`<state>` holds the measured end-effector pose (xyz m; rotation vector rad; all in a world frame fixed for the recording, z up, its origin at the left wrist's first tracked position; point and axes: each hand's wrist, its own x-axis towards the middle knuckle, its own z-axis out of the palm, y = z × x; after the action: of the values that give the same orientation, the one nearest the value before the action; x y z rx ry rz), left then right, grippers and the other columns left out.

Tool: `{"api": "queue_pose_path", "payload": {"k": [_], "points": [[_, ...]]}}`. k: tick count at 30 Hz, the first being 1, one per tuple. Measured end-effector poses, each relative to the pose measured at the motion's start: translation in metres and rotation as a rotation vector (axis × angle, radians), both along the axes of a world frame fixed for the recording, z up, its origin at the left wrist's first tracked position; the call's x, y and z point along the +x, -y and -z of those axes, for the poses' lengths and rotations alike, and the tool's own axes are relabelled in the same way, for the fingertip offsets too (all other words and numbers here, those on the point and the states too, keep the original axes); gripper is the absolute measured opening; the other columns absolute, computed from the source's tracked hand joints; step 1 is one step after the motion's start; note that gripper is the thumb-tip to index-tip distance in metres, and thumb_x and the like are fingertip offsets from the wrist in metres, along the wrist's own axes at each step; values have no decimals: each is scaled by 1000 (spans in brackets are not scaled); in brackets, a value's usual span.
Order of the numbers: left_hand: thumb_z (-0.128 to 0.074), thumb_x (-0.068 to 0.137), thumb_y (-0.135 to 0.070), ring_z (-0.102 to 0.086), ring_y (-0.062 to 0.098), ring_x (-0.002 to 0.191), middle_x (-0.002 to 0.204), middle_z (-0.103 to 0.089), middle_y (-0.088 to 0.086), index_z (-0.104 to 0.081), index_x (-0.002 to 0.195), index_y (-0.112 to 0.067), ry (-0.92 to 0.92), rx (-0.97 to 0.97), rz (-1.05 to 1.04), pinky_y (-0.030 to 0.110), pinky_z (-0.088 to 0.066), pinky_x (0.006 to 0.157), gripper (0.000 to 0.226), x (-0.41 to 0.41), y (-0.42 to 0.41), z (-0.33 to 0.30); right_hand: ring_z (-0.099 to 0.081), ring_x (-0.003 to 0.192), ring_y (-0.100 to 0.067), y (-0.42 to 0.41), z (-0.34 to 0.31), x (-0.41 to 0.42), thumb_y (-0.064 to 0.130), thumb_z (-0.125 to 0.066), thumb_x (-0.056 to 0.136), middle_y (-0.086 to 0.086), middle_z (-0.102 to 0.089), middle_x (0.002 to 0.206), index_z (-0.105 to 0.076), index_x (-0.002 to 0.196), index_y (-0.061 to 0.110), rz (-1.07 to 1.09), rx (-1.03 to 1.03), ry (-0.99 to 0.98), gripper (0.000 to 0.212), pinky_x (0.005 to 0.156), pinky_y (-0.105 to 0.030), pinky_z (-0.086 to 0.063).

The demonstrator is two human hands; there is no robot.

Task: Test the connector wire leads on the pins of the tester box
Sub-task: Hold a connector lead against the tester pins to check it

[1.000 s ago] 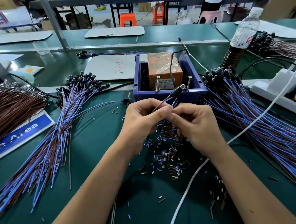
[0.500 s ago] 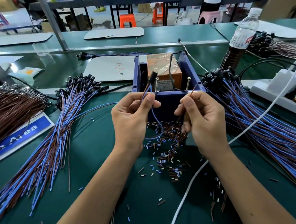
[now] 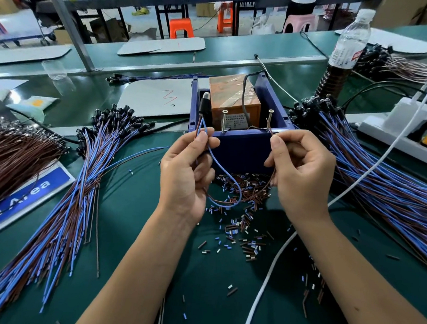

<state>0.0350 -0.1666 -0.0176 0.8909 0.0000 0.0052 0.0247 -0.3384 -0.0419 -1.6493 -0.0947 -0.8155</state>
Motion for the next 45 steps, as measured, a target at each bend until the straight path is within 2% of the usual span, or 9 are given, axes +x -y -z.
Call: {"api": "queue_pose_path", "payload": {"k": [11, 18, 22, 24, 26, 31, 36, 40, 45], "points": [[-88, 73, -31, -35, -3, 43, 81, -69, -9, -78, 83, -25, 194, -116, 410, 9, -30, 39, 16, -6, -3, 1, -60, 51, -13, -1, -2, -2, 17, -63, 104, -1, -67, 68, -66, 101, 17, -10, -14, 49, 5, 55, -22, -45], [-81, 77, -15, -39, 0, 41, 69, -72, 0, -72, 83, -11, 178, 254, 30, 13, -30, 41, 12, -6, 9, 2, -57, 61, -3, -9, -2, -9, 3, -57, 104, 11, -64, 76, -74, 107, 9, -286, -174, 27, 19, 61, -14, -42], [-79, 74, -12, -69, 12, 65, 83, -77, 10, -72, 85, -5, 183, 222, -43, 20, -54, 63, 15, -8, 14, 2, -61, 71, -20, -15, -2, -9, 10, -67, 100, -2, -64, 79, -76, 91, 4, -346, -291, 18, 14, 63, -38, -47], [-76, 80, -19, -61, 10, 57, 76, -75, 4, -72, 88, -4, 185, 238, -39, 22, -51, 57, 18, -8, 15, 3, -60, 69, -21, -15, -1, -8, 10, -74, 96, -3, -63, 77, -75, 87, 3, -329, -310, 21, 11, 62, -38, -47], [-66, 90, -30, -34, 3, 42, 70, -71, -2, -70, 89, -5, 182, 229, -38, 17, -30, 41, 25, -8, 15, 1, -58, 67, -21, -15, 0, -7, 8, -75, 95, -2, -61, 76, -75, 86, 3, -334, -294, 28, 10, 60, -33, -45], [-46, 104, -39, -22, 6, 40, 96, -76, 13, -69, 71, -21, 131, 98, -61, 17, -23, 38, 44, -7, 11, -4, -58, 69, -20, -15, 1, -5, 9, -71, 99, -1, -61, 78, -73, 87, 5, -319, -263, 57, 13, 63, -27, -43], [-64, 91, -30, -28, 2, 40, 104, -77, 21, -66, 79, -9, 171, 178, -27, 15, -24, 39, 24, -10, 16, 1, -59, 68, -20, -15, 3, -4, 15, -68, 101, -1, -64, 77, -73, 88, 8, -282, -230, 16, 15, 61, -37, -47], [-74, 85, -4, -58, 1, 51, 90, -79, 13, -74, 96, -5, 160, 186, -74, 11, -40, 47, 11, -11, 20, 4, -60, 69, -17, -17, 2, -6, 13, -69, 100, 1, -64, 77, -73, 87, 8, -276, -240, -12, 14, 63, -41, -49], [-80, 77, -14, -59, 7, 58, 86, -78, 7, -78, 89, -15, 150, 224, -87, 15, -38, 48, 12, -10, 18, 5, -62, 70, -25, -19, 0, -8, 10, -69, 100, -5, -67, 78, -74, 89, 5, -305, -212, -37, 13, 64, -49, -49]]}}
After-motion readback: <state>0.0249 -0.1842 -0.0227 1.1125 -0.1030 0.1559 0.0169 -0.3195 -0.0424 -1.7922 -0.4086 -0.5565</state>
